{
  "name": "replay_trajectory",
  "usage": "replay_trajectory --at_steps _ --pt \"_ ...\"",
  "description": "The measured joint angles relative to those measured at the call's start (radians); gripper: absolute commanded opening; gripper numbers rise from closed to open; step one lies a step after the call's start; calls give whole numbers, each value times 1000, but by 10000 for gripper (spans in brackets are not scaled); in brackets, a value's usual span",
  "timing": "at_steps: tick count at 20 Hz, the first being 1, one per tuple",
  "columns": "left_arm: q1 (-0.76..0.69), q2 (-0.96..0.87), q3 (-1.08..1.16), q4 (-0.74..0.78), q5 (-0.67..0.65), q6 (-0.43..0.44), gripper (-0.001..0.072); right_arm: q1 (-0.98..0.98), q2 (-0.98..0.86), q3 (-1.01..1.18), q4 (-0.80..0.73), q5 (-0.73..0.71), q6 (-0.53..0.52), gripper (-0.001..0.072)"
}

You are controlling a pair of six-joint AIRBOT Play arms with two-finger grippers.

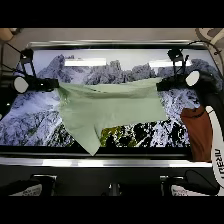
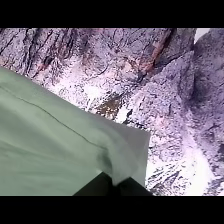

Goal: Fold the shirts.

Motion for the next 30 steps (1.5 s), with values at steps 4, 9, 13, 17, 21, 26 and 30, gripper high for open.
replay_trajectory --at_steps 4,9,13,17,21,26,30 --pt "3 -68 -5 -83 -28 -44 692 -6 -58 3 60 -8 19 558" --pt "71 -58 -17 -111 -329 109 564 -131 -46 49 62 146 -62 482" --pt "143 37 -217 -176 -424 178 508 -254 -63 55 59 379 -171 430" --pt "178 82 -431 -314 -334 201 508 -294 -81 48 88 511 -232 427" --pt "169 63 -524 -434 -208 208 507 -305 -96 43 108 562 -251 542" --pt "160 34 -552 -523 -107 211 249 -307 -142 37 107 623 -255 552" --pt "160 30 -557 -546 -71 212 28 -308 -183 37 103 642 -255 554"
